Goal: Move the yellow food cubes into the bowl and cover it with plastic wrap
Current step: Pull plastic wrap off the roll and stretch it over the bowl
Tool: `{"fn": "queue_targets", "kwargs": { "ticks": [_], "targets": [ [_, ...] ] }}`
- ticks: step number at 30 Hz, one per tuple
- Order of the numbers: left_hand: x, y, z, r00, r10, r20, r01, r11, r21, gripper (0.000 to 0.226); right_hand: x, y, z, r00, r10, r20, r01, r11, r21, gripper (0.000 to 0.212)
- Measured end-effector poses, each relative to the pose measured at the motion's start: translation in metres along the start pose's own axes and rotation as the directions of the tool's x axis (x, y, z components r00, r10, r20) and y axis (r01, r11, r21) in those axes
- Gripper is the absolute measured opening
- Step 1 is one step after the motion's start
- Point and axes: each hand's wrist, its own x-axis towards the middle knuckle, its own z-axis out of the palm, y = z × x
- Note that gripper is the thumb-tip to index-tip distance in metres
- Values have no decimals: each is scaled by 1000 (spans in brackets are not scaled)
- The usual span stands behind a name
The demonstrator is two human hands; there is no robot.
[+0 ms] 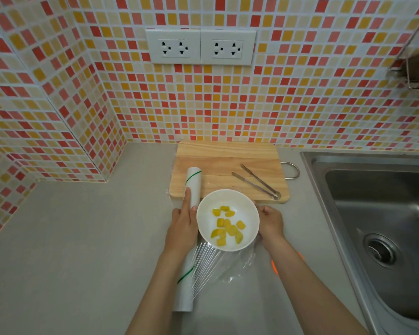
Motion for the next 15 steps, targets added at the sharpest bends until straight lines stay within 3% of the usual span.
{"fn": "queue_targets", "kwargs": {
  "ticks": [3,7,15],
  "targets": [
    [0,0,-1,1000,0,-4,0,1000,3,50,0,-2,-2,990,-138,29,137,990,26,16],
    [1,0,-1,1000,-1,-7,1,1000,2,50,5,-8,-8,911,-357,207,346,934,85,31],
    [-1,0,0,1000,-6,-11,6,1000,-2,49,13,-2,-10,953,-170,251,167,985,32,20]
  ]
}}
